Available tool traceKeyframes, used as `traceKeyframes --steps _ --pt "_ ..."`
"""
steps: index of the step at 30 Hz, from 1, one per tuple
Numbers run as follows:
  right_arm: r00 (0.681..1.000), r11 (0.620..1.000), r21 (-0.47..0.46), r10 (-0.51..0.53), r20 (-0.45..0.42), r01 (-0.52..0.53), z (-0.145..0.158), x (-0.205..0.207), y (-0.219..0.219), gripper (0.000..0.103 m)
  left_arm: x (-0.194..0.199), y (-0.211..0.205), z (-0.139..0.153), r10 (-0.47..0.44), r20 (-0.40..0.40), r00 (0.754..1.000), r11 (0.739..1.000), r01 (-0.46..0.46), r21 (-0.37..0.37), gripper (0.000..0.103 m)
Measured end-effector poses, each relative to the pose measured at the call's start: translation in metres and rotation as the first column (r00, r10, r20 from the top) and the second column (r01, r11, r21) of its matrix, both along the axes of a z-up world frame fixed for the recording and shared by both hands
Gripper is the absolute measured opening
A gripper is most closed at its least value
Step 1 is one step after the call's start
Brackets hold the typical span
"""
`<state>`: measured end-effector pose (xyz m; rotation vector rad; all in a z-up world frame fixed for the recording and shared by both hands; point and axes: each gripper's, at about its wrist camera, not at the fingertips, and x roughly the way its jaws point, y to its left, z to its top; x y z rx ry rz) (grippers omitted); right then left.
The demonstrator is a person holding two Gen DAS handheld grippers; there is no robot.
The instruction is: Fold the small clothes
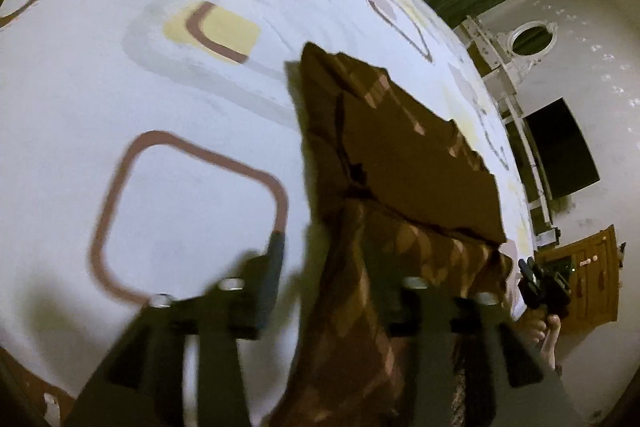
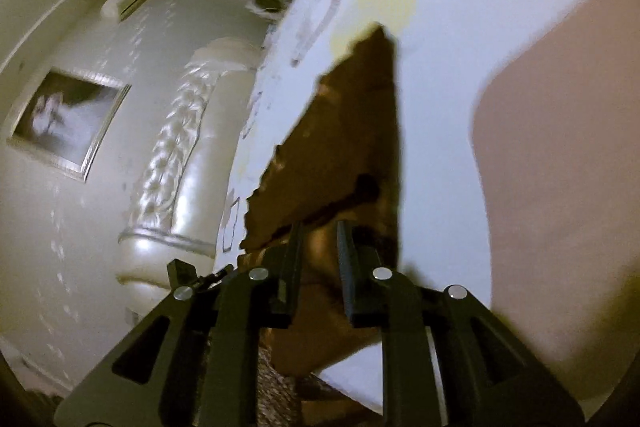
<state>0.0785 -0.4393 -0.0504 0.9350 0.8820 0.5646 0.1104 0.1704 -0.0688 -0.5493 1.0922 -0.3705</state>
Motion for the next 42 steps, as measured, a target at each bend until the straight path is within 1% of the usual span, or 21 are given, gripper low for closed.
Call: traceKeyframes --steps 3,5,7,10,11,12,15,21,23,24,25,26,27,31,33,35,36,37,38,40,42 --pt "0.994 0.993 -0.058 0.101 0.043 -0.098 0.017 0.004 0.024 0.024 -0.018 0.005 0.002 -0.003 -0.018 1.000 1.000 0.002 -0.016 0.046" --pt "0.982 0.977 -0.118 0.183 0.051 -0.176 0.020 0.010 0.047 0.025 -0.034 0.003 -0.002 -0.018 -0.044 0.999 1.000 0.017 -0.025 0.050" --pt "0.966 0.948 -0.203 0.258 0.033 -0.246 0.018 0.018 0.077 0.025 -0.048 -0.002 -0.006 -0.032 -0.067 0.997 0.999 0.032 0.000 0.052" --pt "0.942 0.905 -0.283 0.336 0.020 -0.317 0.012 0.027 0.112 0.026 -0.065 -0.013 -0.014 -0.064 -0.103 0.993 0.997 0.068 0.035 0.053" --pt "0.937 0.895 -0.302 0.350 0.016 -0.329 0.011 0.028 0.119 0.026 -0.068 -0.015 -0.017 -0.068 -0.113 0.991 0.996 0.073 0.042 0.056" --pt "0.928 0.873 -0.343 0.372 0.011 -0.346 0.010 0.031 0.130 0.027 -0.072 -0.018 -0.021 -0.075 -0.124 0.989 0.996 0.081 0.045 0.059" --pt "0.915 0.843 -0.393 0.403 0.005 -0.369 0.007 0.033 0.146 0.034 -0.077 -0.026 -0.029 -0.097 -0.153 0.983 0.994 0.105 0.043 0.060" --pt "0.905 0.795 -0.472 0.426 -0.013 -0.381 0.006 0.036 0.162 0.034 -0.078 -0.033 -0.036 -0.107 -0.185 0.977 0.993 0.114 0.029 0.061" --pt "0.902 0.798 -0.475 0.431 0.019 -0.371 0.015 0.033 0.159 0.035 -0.080 -0.031 -0.033 -0.106 -0.178 0.978 0.994 0.112 0.020 0.061" --pt "0.905 0.809 -0.471 0.422 0.047 -0.353 0.020 0.033 0.156 0.037 -0.082 -0.029 -0.033 -0.109 -0.175 0.978 0.993 0.114 0.020 0.061" --pt "0.908 0.812 -0.472 0.416 0.056 -0.343 0.023 0.034 0.154 0.043 -0.082 -0.029 -0.033 -0.113 -0.176 0.978 0.992 0.120 0.028 0.061" --pt "0.908 0.806 -0.487 0.414 0.060 -0.335 0.025 0.035 0.153 0.046 -0.082 -0.030 -0.034 -0.115 -0.177 0.978 0.992 0.122 0.031 0.062" --pt "0.908 0.799 -0.500 0.415 0.057 -0.334 0.025 0.038 0.154 0.049 -0.081 -0.030 -0.034 -0.116 -0.180 0.977 0.992 0.124 0.033 0.062" --pt "0.894 0.761 -0.538 0.446 0.030 -0.362 0.021 0.042 0.162 0.050 -0.081 -0.036 -0.041 -0.121 -0.193 0.974 0.992 0.127 0.020 0.068" --pt "0.888 0.730 -0.575 0.460 0.013 -0.370 0.017 0.043 0.168 0.050 -0.082 -0.039 -0.044 -0.128 -0.192 0.973 0.990 0.136 0.029 0.069" --pt "0.885 0.703 -0.607 0.466 0.000 -0.370 0.014 0.042 0.172 0.046 -0.084 -0.040 -0.044 -0.133 -0.192 0.972 0.989 0.143 0.037 0.069" --pt "0.885 0.695 -0.617 0.466 -0.005 -0.369 0.012 0.040 0.173 0.031 -0.085 -0.039 -0.044 -0.136 -0.190 0.972 0.989 0.146 0.037 0.069" --pt "0.885 0.689 -0.623 0.465 -0.010 -0.370 0.011 0.039 0.172 0.012 -0.086 -0.040 -0.044 -0.135 -0.189 0.973 0.989 0.144 0.035 0.069" --pt "0.886 0.695 -0.615 0.464 -0.013 -0.372 0.011 0.037 0.169 0.010 -0.086 -0.039 -0.044 -0.133 -0.190 0.973 0.989 0.141 0.031 0.069" --pt "0.896 0.718 -0.604 0.443 0.013 -0.346 0.014 0.031 0.160 0.009 -0.086 -0.036 -0.045 -0.124 -0.195 0.973 0.991 0.130 0.019 0.069" --pt "0.910 0.759 -0.570 0.412 0.049 -0.313 0.020 0.022 0.145 0.008 -0.086 -0.036 -0.045 -0.117 -0.198 0.973 0.993 0.121 0.009 0.069"
